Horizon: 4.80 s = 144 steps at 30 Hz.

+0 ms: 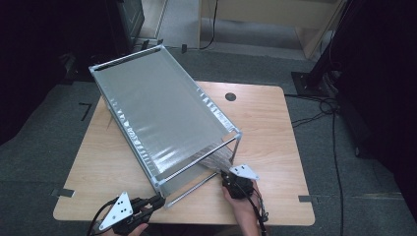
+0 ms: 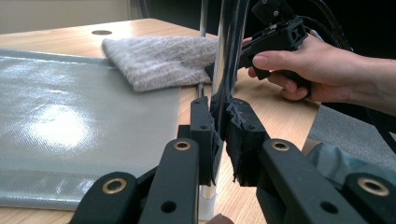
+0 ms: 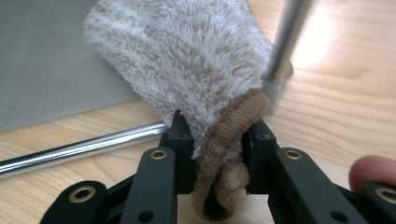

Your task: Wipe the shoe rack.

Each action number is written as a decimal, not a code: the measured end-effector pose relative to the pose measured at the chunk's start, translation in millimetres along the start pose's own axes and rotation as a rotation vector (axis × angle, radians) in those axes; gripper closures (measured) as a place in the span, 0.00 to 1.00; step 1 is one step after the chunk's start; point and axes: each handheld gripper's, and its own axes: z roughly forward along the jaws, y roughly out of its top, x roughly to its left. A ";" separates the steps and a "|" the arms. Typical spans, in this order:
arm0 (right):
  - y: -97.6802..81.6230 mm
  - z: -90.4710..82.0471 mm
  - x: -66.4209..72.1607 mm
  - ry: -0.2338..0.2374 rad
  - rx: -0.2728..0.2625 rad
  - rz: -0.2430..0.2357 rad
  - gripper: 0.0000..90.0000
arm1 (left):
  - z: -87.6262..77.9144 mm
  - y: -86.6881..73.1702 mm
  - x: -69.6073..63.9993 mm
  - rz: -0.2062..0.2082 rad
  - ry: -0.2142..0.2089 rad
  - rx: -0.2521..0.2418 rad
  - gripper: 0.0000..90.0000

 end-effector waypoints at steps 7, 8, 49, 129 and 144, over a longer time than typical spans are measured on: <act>-5.7 0.3 48.2 0.154 0.020 -0.160 0.79 | 0.3 0.1 -0.1 -0.003 0.000 0.000 0.91; -6.9 -0.4 58.8 0.186 0.026 -0.187 0.79 | 0.2 0.0 -0.1 -0.002 0.003 -0.001 0.91; -10.6 -33.7 -86.6 -0.116 0.067 0.004 0.80 | -0.9 -0.2 2.2 0.004 0.003 -0.001 0.91; 5.1 -44.6 5.7 0.133 -0.188 -0.051 0.59 | 66.3 14.9 -20.6 -0.035 -0.015 -0.011 0.83; -13.0 -55.5 71.1 0.332 -0.195 -0.197 0.50 | -10.0 7.9 20.0 -0.098 0.092 -0.057 0.70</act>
